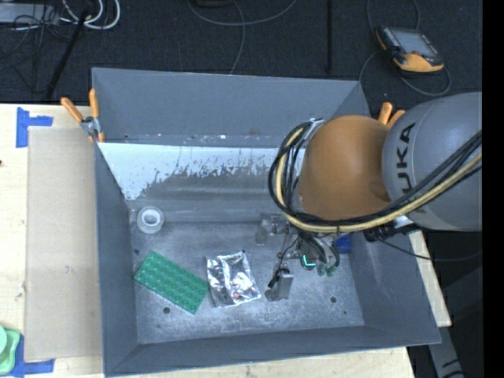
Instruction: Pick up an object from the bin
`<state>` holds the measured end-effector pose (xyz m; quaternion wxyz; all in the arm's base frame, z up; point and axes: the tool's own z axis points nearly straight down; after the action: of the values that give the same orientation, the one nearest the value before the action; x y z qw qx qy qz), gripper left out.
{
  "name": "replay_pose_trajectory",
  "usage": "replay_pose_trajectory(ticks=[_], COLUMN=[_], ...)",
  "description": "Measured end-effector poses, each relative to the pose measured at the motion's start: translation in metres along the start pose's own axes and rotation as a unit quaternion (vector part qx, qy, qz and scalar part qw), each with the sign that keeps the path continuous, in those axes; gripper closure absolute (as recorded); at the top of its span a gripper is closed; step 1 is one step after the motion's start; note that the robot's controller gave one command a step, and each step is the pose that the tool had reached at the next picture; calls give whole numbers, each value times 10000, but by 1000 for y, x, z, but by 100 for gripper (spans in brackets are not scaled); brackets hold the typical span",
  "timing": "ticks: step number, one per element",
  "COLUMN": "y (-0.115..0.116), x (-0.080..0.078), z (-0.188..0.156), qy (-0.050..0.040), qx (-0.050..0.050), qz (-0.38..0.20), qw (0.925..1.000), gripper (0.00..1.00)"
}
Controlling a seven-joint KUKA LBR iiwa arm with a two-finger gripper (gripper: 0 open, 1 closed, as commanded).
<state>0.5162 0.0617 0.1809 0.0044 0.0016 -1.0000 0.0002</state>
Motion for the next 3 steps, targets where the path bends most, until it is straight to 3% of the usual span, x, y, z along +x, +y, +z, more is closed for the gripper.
replay_pose_trajectory(ticks=[1,2,3], y=[31,115,142], x=[-54,-28,-6], z=[112,111,112], qy=[-23,-35,-22], qx=[-5,-5,5], qz=[-12,-1085,-1113], qw=[10000,9941,9938], gripper=[0,0,0])
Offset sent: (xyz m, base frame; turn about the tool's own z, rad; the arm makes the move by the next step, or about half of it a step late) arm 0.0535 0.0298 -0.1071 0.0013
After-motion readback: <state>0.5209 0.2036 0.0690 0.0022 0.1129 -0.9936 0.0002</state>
